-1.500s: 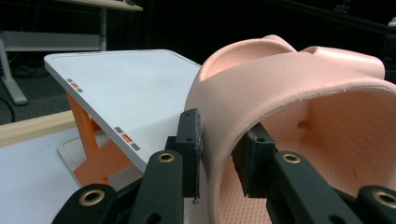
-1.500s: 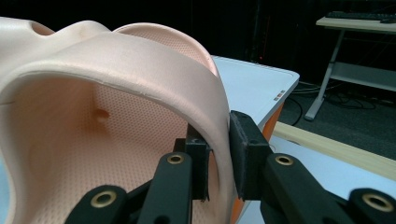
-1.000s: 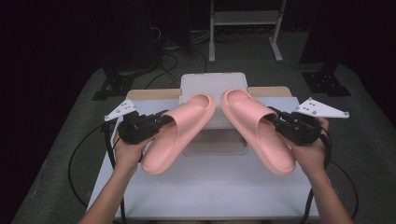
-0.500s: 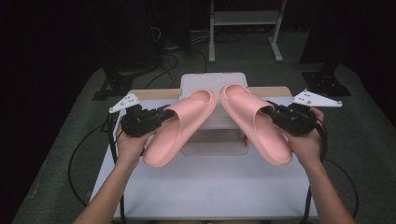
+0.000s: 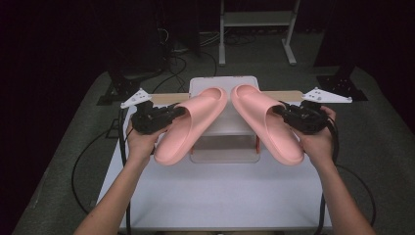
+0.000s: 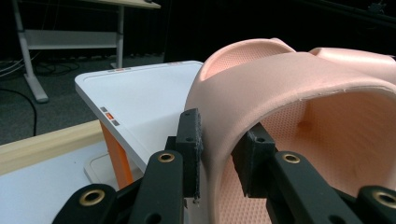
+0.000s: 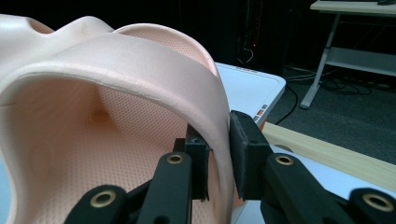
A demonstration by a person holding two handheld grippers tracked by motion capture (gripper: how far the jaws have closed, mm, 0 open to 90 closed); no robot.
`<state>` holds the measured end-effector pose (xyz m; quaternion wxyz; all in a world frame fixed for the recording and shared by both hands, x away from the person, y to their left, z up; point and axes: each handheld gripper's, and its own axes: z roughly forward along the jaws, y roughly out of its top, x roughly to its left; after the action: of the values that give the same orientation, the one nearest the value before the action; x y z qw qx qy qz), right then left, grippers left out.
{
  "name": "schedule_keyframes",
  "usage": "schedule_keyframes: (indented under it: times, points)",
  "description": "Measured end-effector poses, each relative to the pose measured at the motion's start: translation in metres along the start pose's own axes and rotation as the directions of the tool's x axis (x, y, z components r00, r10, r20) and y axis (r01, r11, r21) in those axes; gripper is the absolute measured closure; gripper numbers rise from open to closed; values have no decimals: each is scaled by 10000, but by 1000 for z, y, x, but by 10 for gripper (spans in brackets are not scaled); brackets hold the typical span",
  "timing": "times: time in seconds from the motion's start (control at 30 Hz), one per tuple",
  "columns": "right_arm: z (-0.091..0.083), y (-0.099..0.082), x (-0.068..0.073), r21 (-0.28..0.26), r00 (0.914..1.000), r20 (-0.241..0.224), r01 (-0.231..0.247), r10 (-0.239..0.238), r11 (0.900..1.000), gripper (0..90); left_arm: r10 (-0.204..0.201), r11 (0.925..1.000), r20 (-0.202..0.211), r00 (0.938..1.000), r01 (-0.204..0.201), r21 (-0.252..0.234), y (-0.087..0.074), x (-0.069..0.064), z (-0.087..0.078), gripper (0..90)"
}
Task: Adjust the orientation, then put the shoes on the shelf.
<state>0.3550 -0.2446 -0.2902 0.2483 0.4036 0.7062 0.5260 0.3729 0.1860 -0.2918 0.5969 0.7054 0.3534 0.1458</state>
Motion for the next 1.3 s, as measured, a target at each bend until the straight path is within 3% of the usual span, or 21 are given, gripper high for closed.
schedule_keyframes:
  times: [0.6,1.3]
  points:
    - [11,6,-2,173,9999,104,74,-76,9998,773,-83,9999,-308,9995,87,117,4,13,13,730]
    - [32,5,-12,296,9978,560,-383,366,9988,773,-353,9994,-718,9968,354,6,8,27,30,728]
